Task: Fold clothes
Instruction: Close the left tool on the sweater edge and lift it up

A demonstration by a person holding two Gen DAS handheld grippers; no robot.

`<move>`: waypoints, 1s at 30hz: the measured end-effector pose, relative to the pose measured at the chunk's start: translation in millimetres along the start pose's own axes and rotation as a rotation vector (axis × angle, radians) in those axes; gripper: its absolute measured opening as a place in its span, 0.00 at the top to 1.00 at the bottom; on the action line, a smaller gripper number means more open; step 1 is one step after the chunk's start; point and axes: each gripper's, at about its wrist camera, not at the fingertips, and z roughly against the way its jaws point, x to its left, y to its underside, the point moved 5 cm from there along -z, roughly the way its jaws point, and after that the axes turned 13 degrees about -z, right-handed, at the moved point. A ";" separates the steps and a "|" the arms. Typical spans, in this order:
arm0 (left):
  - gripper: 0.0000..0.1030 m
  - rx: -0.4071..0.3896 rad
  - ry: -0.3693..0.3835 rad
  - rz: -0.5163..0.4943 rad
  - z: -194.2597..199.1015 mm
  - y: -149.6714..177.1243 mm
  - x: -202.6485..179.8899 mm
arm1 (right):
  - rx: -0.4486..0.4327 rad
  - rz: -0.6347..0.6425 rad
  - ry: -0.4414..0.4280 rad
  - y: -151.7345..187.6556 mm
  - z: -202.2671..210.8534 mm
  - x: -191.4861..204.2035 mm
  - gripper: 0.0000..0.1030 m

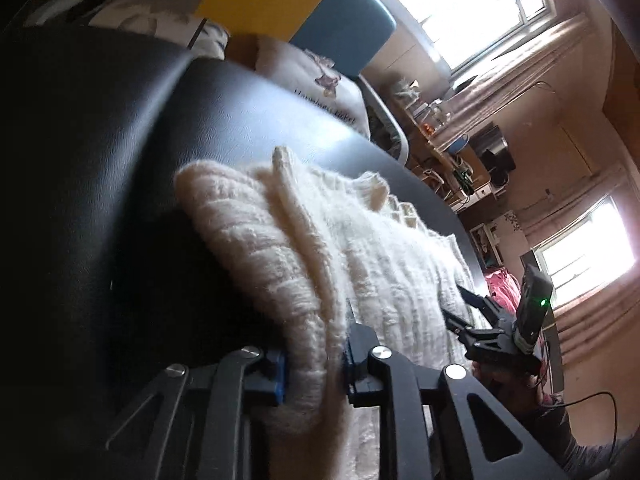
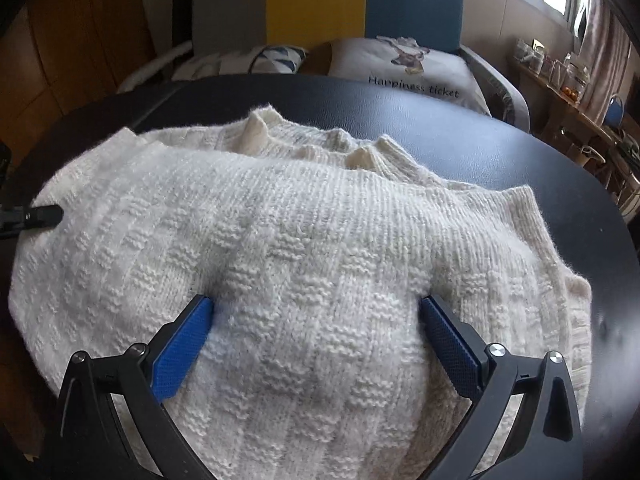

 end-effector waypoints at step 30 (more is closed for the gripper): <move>0.82 -0.012 0.144 -0.108 -28.1 -67.6 -198.9 | -0.032 -0.038 -0.045 -2.4 49.1 -38.5 0.00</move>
